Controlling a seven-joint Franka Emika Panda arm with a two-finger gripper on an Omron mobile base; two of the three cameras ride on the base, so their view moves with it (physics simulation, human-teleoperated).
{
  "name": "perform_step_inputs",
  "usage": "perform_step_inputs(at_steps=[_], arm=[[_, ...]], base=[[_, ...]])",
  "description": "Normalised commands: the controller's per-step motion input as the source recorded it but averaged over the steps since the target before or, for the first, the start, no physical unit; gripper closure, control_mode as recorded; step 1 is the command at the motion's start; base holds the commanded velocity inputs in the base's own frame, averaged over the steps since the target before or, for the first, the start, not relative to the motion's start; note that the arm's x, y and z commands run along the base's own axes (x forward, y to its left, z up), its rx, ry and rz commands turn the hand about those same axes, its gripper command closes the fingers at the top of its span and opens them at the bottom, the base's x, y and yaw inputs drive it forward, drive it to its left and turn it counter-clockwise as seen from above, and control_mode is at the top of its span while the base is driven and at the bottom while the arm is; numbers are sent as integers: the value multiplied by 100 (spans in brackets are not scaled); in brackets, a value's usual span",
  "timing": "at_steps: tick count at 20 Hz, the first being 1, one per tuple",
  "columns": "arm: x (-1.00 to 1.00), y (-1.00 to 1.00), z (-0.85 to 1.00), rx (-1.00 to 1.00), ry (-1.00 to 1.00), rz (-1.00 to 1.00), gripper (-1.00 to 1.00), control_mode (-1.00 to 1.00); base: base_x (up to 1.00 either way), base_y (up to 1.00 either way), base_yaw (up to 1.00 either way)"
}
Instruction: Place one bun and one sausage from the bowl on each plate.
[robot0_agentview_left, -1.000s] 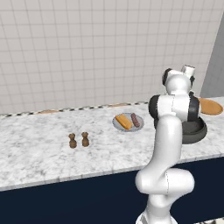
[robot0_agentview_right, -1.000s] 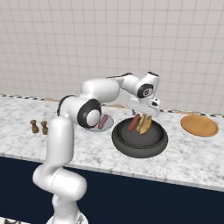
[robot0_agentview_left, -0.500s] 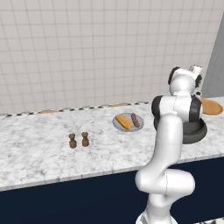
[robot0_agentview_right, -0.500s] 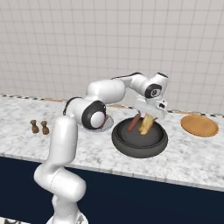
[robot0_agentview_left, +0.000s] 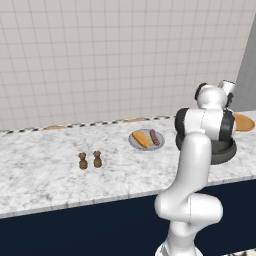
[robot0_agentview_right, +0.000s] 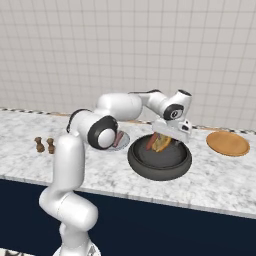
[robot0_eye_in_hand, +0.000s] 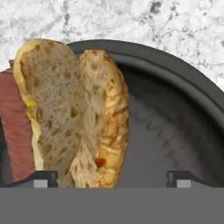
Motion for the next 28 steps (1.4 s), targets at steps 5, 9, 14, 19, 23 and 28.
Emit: perform_step_inputs(at_steps=[5, 9, 14, 19, 23, 28], arm=[[0, 0, -10, 10, -11, 0, -100, -100], [8, 0, -6, 17, -4, 0, -100, -100], [11, 3, -11, 7, -1, 0, -100, -100], [0, 2, -3, 0, -1, 0, -100, -100], [0, 0, 0, 0, 0, 0, -100, -100], [0, -1, -6, 6, -1, 1, -100, -100]], base=[[0, 0, 0], [0, 0, 0], [0, 0, 0], [0, 0, 0], [0, 0, 0], [0, 0, 0]])
